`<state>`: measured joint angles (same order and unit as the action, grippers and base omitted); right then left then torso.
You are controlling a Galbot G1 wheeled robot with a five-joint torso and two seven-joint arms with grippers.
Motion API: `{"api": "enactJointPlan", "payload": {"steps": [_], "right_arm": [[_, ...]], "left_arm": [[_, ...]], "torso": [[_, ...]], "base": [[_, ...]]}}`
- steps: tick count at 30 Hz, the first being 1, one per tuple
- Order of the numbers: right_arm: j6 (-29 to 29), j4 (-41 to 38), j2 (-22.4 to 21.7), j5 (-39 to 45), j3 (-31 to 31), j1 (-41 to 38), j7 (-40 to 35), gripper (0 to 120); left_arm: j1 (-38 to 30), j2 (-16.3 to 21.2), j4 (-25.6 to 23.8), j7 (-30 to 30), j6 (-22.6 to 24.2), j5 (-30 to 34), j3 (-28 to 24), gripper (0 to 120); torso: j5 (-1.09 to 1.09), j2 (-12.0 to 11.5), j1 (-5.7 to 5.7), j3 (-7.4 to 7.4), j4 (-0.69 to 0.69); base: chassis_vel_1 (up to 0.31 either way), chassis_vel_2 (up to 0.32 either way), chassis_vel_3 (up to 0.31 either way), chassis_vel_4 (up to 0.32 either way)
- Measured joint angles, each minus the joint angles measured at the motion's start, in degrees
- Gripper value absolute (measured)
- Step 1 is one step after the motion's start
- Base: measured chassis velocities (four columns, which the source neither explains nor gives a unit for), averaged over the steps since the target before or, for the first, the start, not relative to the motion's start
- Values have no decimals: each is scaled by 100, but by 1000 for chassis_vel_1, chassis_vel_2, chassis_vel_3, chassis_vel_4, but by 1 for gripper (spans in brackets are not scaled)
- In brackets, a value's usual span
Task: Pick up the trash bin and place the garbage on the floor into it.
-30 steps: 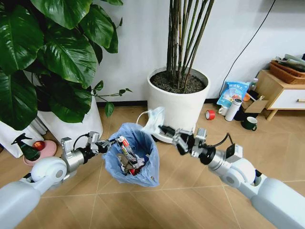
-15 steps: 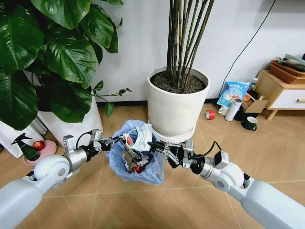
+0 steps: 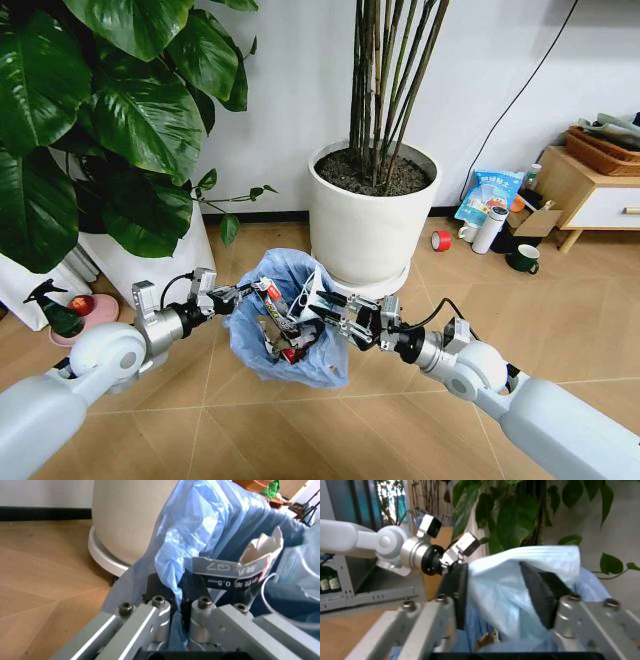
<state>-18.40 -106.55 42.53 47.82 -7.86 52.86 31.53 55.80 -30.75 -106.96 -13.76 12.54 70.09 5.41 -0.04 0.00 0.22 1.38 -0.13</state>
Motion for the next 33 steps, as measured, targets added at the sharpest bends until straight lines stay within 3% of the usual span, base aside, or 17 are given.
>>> {"api": "enactJointPlan", "payload": {"steps": [1, 12, 14, 21, 24, 28, 31, 33], "right_arm": [[11, 13, -1, -28, -5, -20, -42, 50], [123, -24, -64, -282, -220, -210, -194, 85], [122, -57, -76, -262, -193, -188, -228, 96], [145, -201, -186, -225, 236, 12, -574, 100], [179, -338, -415, -300, 631, 122, -1662, 100], [352, -428, -566, -252, 920, 259, -2303, 100], [772, -275, -683, -187, 1389, 585, -3616, 100], [858, -162, -694, -201, 1529, 724, -3804, 100]], "left_arm": [[0, 2, 0, 2, 4, 21, 5, 0], [-1, -5, -34, 17, 17, 42, -8, 0], [15, -6, -35, 21, 18, 42, 0, 0], [124, 27, -28, 36, 21, 19, 83, 0], [242, 32, -100, 35, 23, -19, 184, 0], [328, 50, -129, 8, 23, -72, 267, 0], [414, 72, -182, -41, 24, -136, 364, 0], [422, 72, -200, -48, 23, -144, 388, 0]], "torso": [[0, 0, 0, 0, 0], [0, 0, 0, 0, 0], [0, 0, 0, 0, 0], [0, 0, 0, 0, 0], [1, 0, 0, 0, 0], [0, 0, 0, 0, 0], [2, 0, 0, 0, 1], [2, 0, 0, 0, 1]], "base": [[0, 0, 0, 0], [0, 0, 0, 0], [0, 0, 0, 0], [0, 0, 0, 0], [0, 0, 0, 0], [0, 0, 0, 0], [0, 0, 0, 0], [0, 0, 0, 0]]}}
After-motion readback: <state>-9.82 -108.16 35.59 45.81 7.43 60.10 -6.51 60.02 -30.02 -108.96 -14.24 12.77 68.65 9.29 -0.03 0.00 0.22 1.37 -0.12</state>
